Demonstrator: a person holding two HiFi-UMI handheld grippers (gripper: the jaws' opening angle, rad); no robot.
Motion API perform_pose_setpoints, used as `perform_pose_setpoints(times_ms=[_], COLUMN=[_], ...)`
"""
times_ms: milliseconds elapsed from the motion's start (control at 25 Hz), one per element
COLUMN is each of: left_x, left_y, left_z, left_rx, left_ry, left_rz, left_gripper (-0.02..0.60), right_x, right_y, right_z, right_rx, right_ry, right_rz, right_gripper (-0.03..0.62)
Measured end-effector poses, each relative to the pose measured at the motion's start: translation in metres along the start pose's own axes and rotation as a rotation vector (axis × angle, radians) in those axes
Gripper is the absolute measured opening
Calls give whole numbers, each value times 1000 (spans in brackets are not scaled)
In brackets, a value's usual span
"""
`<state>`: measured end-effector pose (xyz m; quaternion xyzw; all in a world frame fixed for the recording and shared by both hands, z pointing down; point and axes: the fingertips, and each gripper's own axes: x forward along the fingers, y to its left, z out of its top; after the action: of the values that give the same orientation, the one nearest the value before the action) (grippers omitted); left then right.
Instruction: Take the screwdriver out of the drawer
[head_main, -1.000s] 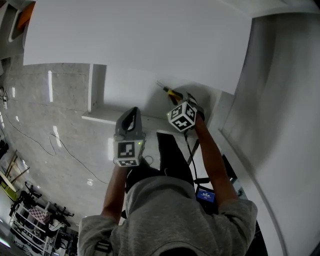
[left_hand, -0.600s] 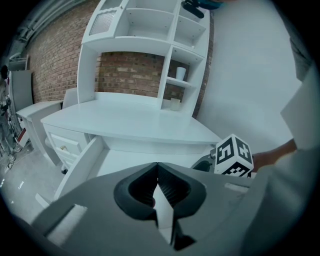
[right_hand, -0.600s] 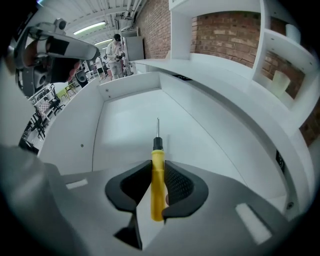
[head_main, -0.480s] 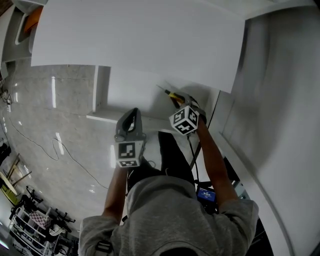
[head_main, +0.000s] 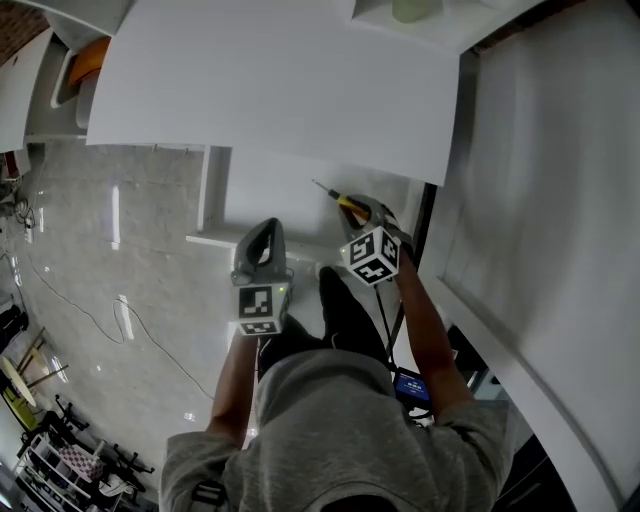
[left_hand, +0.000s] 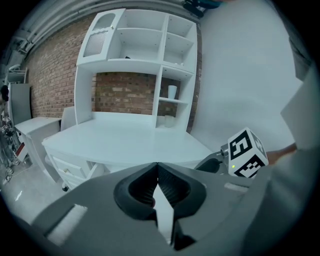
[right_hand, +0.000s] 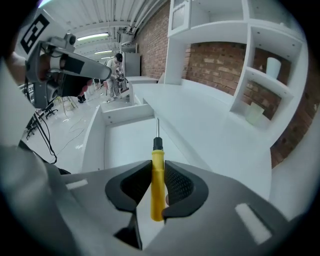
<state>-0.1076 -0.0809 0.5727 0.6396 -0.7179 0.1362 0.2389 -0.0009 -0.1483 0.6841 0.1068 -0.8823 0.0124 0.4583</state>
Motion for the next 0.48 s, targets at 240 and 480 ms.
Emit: perform_pose_setpoints(times_ms=[240, 480], left_x=[-21, -27], left_y=[-7, -34], left_z=[25, 64], left_rx=[39, 83], left_ry=[-64, -125], left_rz=[-11, -40], left_gripper=[12, 12], right_x=[-44, -98], right_y=[-4, -33], right_z=[21, 39], right_rx=[42, 102], right_ry=[-93, -189], right_rz=[-73, -158], right_gripper=[83, 83])
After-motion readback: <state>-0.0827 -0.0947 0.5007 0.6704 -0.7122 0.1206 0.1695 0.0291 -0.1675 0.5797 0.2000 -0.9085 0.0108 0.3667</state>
